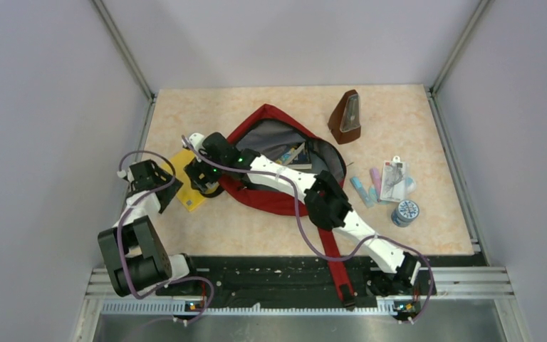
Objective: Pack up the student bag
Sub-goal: Adjust the book at the center of the board.
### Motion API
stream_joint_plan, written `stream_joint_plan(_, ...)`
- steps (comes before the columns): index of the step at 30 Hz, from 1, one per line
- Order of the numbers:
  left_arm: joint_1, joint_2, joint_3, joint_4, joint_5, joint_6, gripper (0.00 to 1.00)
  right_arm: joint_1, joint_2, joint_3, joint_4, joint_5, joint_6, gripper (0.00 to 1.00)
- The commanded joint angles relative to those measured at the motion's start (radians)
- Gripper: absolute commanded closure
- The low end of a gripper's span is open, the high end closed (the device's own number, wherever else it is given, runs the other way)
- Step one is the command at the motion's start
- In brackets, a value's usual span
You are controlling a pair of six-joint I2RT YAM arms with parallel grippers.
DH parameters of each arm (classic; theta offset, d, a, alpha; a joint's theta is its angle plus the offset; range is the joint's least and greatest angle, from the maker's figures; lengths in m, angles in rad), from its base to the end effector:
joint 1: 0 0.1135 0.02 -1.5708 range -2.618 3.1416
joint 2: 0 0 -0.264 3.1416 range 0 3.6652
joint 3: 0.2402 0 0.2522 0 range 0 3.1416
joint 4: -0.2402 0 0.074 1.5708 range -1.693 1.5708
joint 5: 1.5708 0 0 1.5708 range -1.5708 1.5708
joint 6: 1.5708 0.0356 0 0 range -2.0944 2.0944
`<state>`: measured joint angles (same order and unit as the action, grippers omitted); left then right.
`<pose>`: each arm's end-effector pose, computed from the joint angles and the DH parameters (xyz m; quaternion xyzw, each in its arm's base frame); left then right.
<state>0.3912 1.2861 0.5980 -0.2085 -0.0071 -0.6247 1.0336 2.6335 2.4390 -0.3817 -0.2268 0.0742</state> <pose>0.2232 0.0924 0.1720 -0.4600 0.8240 -0.0352 0.3289 0.2970 0.5142 0.1942 -0.4509 0.7498 0.3339 0.3508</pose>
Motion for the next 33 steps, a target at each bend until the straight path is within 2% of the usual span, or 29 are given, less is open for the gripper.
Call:
stream_joint_plan(1, 0.006, 0.036, 0.051, 0.046, 0.050, 0.035, 0.26, -0.011, 0.054, 0.056, 0.042, 0.070, -0.004, 0.16)
stream_joint_plan(8, 0.002, 0.087, 0.068, 0.053, 0.107, 0.057, 0.37, -0.073, 0.069, 0.052, -0.004, 0.082, 0.120, 0.17)
stream_joint_plan(21, -0.027, 0.115, 0.076, 0.065, 0.156, 0.062, 0.45, -0.077, 0.133, 0.079, -0.091, -0.039, 0.168, 0.13)
stream_joint_plan(27, -0.064, 0.115, 0.074, 0.077, 0.176, 0.084, 0.51, -0.063, 0.170, 0.096, -0.087, -0.134, 0.181, 0.13)
stream_joint_plan(30, -0.081, 0.098, 0.056, 0.112, 0.211, 0.083, 0.52, -0.061, 0.173, 0.092, -0.070, -0.238, 0.190, 0.13)
stream_joint_plan(33, -0.083, 0.061, 0.024, 0.142, 0.247, 0.071, 0.53, -0.060, 0.151, 0.060, -0.055, -0.333, 0.209, 0.19)
